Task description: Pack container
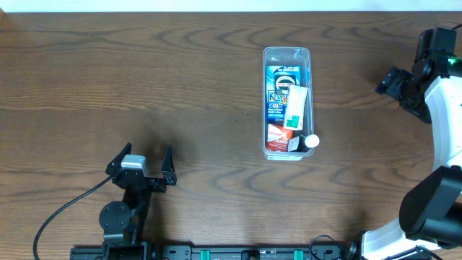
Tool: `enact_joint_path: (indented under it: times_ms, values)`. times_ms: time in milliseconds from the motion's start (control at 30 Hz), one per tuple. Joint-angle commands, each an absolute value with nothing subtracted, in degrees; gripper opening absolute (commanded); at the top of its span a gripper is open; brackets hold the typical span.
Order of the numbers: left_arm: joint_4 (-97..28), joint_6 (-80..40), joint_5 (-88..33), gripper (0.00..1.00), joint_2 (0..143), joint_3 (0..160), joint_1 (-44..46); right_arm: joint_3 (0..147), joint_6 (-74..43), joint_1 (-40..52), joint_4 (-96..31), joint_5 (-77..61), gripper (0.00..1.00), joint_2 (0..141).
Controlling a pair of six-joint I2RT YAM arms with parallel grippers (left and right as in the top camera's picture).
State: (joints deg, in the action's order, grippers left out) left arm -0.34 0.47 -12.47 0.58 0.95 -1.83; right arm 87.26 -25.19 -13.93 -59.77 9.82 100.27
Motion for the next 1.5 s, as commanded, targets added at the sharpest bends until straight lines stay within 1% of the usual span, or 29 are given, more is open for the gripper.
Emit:
enact_joint_path:
  times_ms: [0, 167, 300, 533, 833, 1000, 1133, 1267, 1467]
  values:
    - [-2.8, 1.5, -12.7, 0.98, 0.2, 0.2, -2.1, 87.4, -25.2, -14.2, -59.8, 10.0, 0.99, 100.4]
    - [-2.8, 1.5, -12.6, 0.98, 0.2, 0.2, -2.1, 87.3, -25.2, -14.2, -59.8, 10.0, 0.99, 100.1]
    - [-2.8, 1.5, -12.7, 0.98, 0.2, 0.2, -2.1, 87.3, -25.2, -13.7, -59.8, 10.0, 0.99, 96.3]
    - [-2.8, 1.5, -12.7, 0.98, 0.2, 0.2, -2.1, 87.3, -25.2, -10.4, -59.8, 10.0, 0.99, 82.6]
    - [-2.9, 1.5, -12.7, 0.98, 0.2, 0.2, -2.1, 87.2, -25.2, -3.2, -59.8, 10.0, 0.99, 64.1]
    - [-2.9, 1.5, -12.7, 0.98, 0.2, 0.2, -2.1, 85.3, -25.2, -2.7, -59.8, 10.0, 0.99, 55.7]
    - [-2.8, 1.5, -12.7, 0.98, 0.2, 0.2, -2.1, 78.4, -25.2, -2.7, -58.7, 11.6, 0.99, 48.1]
    - [-2.8, 1.5, -12.7, 0.98, 0.2, 0.2, -2.1, 66.8, -25.2, -2.7, -53.8, 11.1, 0.99, 39.4]
    - [-2.8, 1.5, -12.7, 0.98, 0.2, 0.2, -2.1, 46.3, -24.7, -0.8, -42.0, 9.5, 0.99, 25.1]
